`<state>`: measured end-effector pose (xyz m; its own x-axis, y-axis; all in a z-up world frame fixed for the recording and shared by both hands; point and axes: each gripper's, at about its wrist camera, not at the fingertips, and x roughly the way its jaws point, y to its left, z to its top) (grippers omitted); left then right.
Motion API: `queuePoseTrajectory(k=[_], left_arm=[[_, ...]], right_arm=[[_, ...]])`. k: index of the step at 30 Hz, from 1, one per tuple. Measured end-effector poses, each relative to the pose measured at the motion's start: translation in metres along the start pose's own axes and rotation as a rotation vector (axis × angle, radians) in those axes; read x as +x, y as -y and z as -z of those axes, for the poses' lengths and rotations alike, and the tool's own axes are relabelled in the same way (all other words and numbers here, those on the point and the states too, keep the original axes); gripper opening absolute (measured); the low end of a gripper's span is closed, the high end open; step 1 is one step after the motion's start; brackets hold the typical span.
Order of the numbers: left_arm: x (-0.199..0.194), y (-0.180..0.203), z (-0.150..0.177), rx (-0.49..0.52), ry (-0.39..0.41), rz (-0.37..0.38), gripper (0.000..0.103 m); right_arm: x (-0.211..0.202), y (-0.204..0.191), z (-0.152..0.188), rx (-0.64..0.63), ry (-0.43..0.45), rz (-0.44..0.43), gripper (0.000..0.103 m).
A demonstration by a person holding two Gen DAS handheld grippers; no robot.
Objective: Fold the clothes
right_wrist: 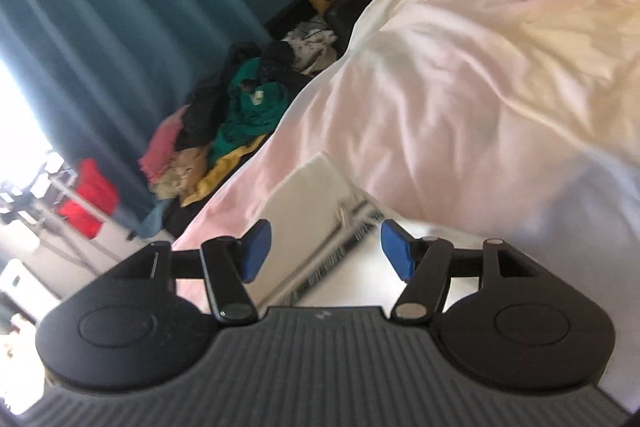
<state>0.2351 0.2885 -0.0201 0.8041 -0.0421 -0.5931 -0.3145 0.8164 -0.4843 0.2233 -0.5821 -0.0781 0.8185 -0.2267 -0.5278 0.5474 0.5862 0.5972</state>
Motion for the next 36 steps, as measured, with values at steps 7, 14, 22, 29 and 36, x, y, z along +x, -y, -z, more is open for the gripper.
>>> queuePoseTrajectory(k=[7,14,22,29,36], left_arm=[[-0.052,-0.031,0.070,-0.120,-0.043,0.074,0.083],[-0.019,-0.070,0.095,-0.366,-0.059,0.015,0.077],[0.031,-0.072,0.065,-0.436,0.152,-0.114,0.055],[0.029,-0.050,0.022,-0.350,0.216,-0.152,0.013],[-0.046,-0.037,0.013,-0.300,0.252,-0.080,0.012]], right_arm=[[-0.060,0.069,0.034,0.194,-0.080,-0.118,0.064],[-0.028,0.098,0.073,0.326,-0.232,-0.182,0.064],[0.027,0.071,0.065,0.253,-0.076,-0.128,0.059],[0.034,0.058,0.048,0.261,-0.042,-0.001,0.015],[-0.028,0.063,0.031,0.203,-0.011,-0.021,0.011]])
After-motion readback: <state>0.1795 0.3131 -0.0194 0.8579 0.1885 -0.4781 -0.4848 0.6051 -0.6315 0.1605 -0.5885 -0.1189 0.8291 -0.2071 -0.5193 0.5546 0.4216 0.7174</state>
